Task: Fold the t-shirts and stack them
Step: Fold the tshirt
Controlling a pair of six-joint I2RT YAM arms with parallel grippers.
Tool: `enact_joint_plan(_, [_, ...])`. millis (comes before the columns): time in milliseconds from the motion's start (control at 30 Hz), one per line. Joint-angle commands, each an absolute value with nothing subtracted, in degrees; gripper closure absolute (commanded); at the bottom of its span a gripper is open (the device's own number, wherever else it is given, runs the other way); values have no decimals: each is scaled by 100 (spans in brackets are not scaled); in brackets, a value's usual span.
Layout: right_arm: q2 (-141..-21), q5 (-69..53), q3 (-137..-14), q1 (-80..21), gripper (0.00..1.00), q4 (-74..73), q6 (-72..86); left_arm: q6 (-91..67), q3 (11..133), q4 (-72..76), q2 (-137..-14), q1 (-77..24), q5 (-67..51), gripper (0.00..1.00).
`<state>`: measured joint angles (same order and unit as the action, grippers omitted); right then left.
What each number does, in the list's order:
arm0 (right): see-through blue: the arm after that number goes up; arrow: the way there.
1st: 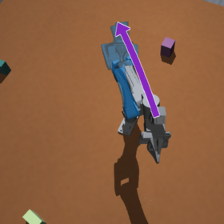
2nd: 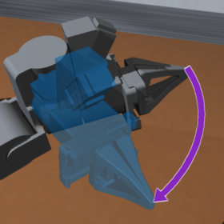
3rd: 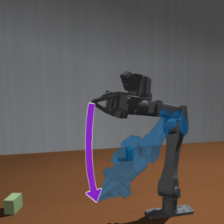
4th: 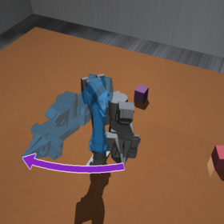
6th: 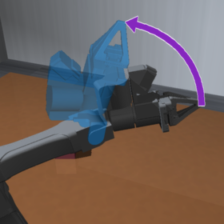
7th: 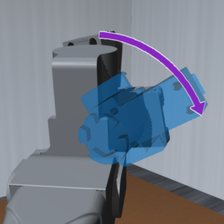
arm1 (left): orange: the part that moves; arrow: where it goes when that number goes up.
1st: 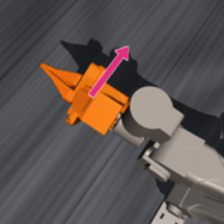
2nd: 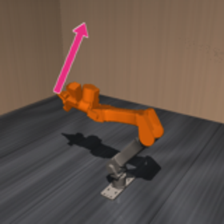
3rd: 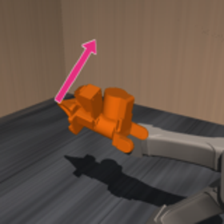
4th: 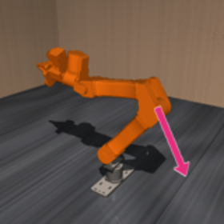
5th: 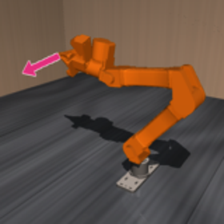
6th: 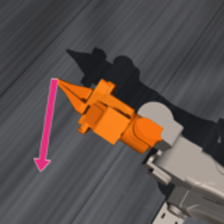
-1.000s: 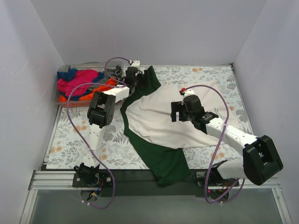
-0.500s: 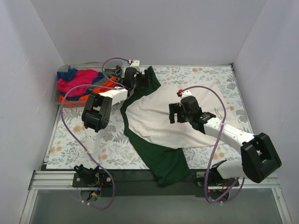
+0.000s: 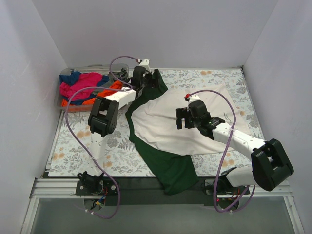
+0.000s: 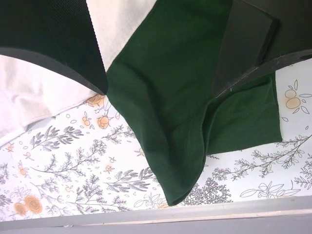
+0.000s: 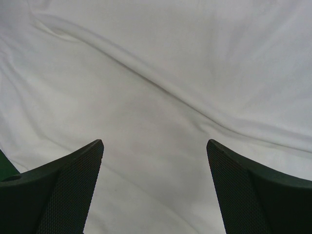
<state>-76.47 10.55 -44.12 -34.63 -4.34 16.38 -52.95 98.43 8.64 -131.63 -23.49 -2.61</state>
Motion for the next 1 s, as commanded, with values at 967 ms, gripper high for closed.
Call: enact_joint_plan(967, [-7672,1169,-4491,-3507,21,-229,1652,-5124,11249,396,-14396,-2118,-70,19])
